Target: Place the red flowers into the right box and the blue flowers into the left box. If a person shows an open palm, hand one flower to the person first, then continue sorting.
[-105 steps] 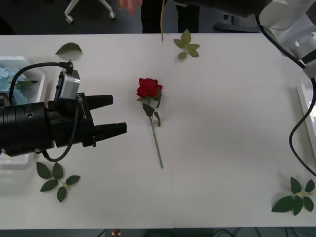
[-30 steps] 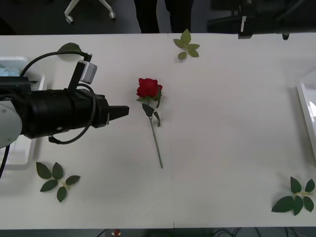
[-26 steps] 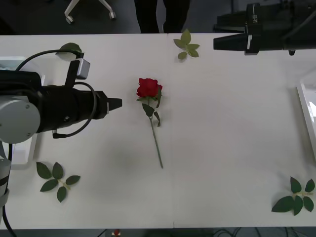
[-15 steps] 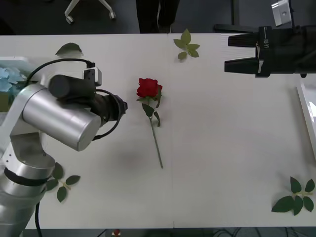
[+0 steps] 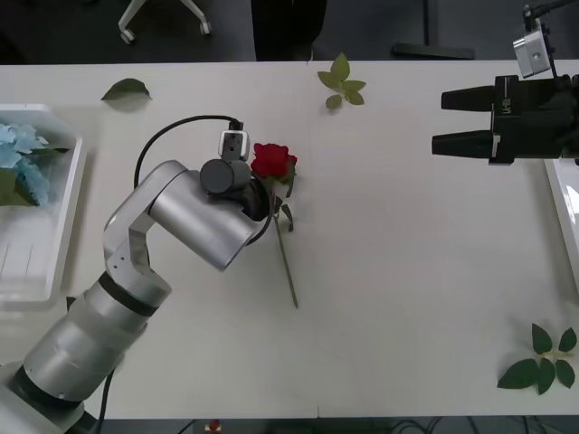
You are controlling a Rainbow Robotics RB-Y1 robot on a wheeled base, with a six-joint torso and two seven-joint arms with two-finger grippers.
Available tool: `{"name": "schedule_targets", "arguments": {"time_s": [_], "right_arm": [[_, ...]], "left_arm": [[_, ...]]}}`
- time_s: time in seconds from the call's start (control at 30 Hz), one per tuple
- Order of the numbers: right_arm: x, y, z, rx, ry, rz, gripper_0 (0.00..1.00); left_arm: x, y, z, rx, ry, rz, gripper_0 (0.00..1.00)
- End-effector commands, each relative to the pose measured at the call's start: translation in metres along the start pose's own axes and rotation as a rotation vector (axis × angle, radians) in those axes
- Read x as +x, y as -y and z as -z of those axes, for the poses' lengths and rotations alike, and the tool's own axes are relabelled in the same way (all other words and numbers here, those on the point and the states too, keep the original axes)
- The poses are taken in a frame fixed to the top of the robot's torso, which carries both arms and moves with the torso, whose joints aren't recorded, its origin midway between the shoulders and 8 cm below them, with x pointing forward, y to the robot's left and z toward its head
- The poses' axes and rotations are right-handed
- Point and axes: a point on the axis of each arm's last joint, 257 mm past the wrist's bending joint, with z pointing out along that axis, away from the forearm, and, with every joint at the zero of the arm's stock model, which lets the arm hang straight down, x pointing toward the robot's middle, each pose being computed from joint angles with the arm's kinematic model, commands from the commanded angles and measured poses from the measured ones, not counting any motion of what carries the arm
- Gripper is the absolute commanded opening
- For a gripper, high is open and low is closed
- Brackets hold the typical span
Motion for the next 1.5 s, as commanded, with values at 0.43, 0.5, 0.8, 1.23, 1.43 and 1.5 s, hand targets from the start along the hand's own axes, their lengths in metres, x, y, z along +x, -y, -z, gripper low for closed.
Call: {"name": "schedule_targets", "arguments": {"time_s": [0.43, 0.5, 0.8, 1.23, 1.43, 1.5], "right_arm": [[-0.008, 0.0, 0.007, 0.009, -0.007, 0.034, 1.0], [-0.008, 0.001, 0.008, 0.012, -0.006, 0.034, 1.0], [-0.008, 0.002, 0.008, 0.016, -0.004, 0.033, 1.0], [-0.008, 0.002, 0.008, 0.017, -0.004, 0.033, 1.0], [-0.009, 0.003, 0.008, 0.019, -0.003, 0.033, 1.0], [-0.008, 0.002, 0.008, 0.017, -0.004, 0.033, 1.0]], "left_arm": [[-0.023, 0.041, -0.039, 0.035, 0.056, -0.132, 1.0], [-0.021, 0.042, -0.046, 0.036, 0.054, -0.139, 1.0], [-0.013, 0.044, -0.058, 0.038, 0.051, -0.163, 1.0], [0.009, 0.03, -0.071, -0.013, 0.012, -0.215, 0.71], [0.013, 0.03, -0.072, -0.016, 0.008, -0.225, 0.25], [0.013, 0.03, -0.072, -0.017, 0.008, -0.226, 0.11]]}}
